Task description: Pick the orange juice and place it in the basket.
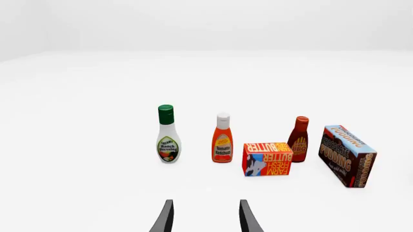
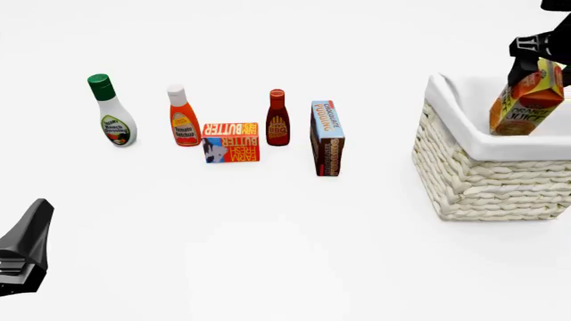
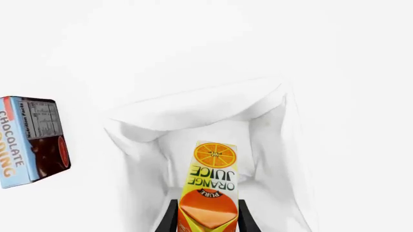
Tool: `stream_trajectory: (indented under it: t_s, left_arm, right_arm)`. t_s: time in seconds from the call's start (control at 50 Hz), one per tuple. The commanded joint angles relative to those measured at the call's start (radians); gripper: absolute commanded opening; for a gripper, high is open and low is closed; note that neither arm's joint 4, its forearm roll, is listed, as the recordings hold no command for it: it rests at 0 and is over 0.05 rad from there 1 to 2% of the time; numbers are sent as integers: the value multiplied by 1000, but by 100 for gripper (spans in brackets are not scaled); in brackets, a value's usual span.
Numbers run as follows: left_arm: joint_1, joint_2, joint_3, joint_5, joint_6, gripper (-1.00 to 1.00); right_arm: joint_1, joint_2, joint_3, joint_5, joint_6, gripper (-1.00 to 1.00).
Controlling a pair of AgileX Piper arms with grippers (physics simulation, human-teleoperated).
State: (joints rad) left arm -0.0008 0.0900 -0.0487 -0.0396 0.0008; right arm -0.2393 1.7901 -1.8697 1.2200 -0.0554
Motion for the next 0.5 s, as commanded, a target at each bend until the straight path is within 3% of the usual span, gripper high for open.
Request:
stream_trajectory:
  t_s: [0.02, 0.5]
  left_arm:
    - [0, -2, 1, 1, 0, 100]
    - [-1, -1, 1, 0, 0, 100]
  right_arm:
    - [11, 24, -19, 0, 22, -100]
    - [10, 55, -22, 0, 34, -100]
